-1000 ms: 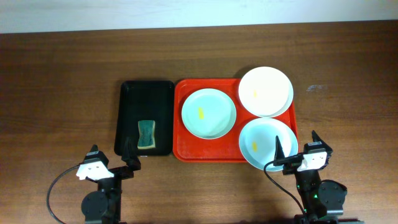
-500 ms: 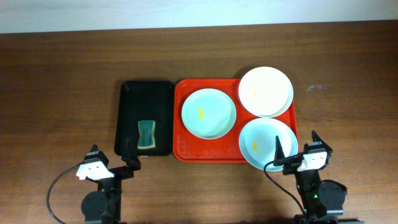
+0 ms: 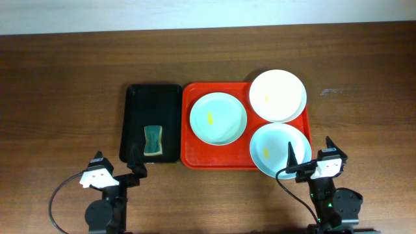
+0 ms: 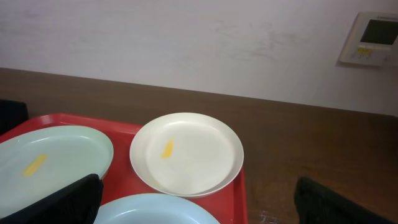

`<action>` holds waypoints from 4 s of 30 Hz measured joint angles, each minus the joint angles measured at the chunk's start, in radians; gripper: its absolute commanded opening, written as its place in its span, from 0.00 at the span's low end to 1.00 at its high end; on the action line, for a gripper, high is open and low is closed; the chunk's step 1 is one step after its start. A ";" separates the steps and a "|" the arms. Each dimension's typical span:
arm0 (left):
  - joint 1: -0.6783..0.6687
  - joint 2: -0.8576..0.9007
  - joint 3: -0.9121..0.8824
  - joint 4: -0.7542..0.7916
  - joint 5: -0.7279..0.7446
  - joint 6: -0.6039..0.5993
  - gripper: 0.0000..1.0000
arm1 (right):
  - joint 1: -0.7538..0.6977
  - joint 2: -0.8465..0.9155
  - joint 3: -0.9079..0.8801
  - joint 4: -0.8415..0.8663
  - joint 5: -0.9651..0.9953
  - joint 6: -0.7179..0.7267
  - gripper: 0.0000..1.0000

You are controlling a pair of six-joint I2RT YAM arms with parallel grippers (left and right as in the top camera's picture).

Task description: Clean dirty plates on tray and stack at the side

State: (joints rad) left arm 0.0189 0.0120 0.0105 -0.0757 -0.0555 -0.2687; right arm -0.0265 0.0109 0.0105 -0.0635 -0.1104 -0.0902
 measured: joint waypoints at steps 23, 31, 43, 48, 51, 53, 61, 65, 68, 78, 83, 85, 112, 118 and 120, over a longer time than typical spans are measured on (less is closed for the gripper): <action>0.000 0.061 0.203 -0.214 0.000 0.000 0.99 | 0.000 0.000 0.000 0.000 0.000 0.000 0.98; 0.000 0.364 0.451 -0.352 0.035 0.031 0.99 | 0.000 0.000 0.000 0.000 0.000 0.000 0.98; 0.000 0.975 0.879 -0.723 0.174 0.068 1.00 | 0.000 0.000 0.000 0.000 0.000 0.000 0.99; 0.000 1.035 0.976 -0.763 0.209 0.072 0.48 | 0.000 0.000 0.000 0.000 0.000 0.000 0.98; 0.000 1.035 0.984 -0.797 0.216 0.078 0.37 | 0.000 0.000 0.000 0.000 0.000 0.000 0.98; 0.000 1.035 0.984 -0.826 0.217 0.076 0.40 | 0.000 0.000 0.000 0.000 0.000 0.000 0.98; 0.000 1.035 0.984 -0.906 0.216 0.079 0.47 | 0.000 0.000 0.000 0.000 0.000 0.000 0.98; 0.000 1.036 0.990 -0.944 0.216 0.078 0.47 | 0.000 0.000 0.000 0.000 0.000 0.000 0.98; 0.000 1.062 1.066 -1.037 0.216 0.078 0.47 | 0.000 0.000 0.000 0.000 0.000 0.000 0.98; -0.012 1.266 1.391 -1.289 0.215 0.090 0.49 | 0.000 0.000 0.000 0.000 0.000 0.000 0.98; -0.076 1.305 1.393 -1.286 0.213 0.095 0.00 | 0.000 0.000 0.000 0.000 0.000 0.000 0.98; -0.111 1.305 1.393 -1.266 0.206 0.092 0.00 | 0.000 0.000 0.000 0.000 0.000 0.000 0.98; -0.241 1.587 1.390 -1.100 0.021 -0.024 0.69 | 0.000 0.000 0.000 0.000 0.000 -0.001 0.98; -0.188 1.587 1.389 -1.086 0.021 -0.027 0.60 | 0.000 0.000 0.000 0.000 0.000 0.000 0.98; -0.164 1.587 1.389 -1.086 0.020 -0.028 0.00 | 0.000 0.000 0.000 0.000 0.000 0.000 0.98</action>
State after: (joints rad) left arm -0.1452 1.5990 1.3998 -1.1618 -0.0353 -0.2970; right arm -0.0265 0.0113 0.0105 -0.0635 -0.1104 -0.0906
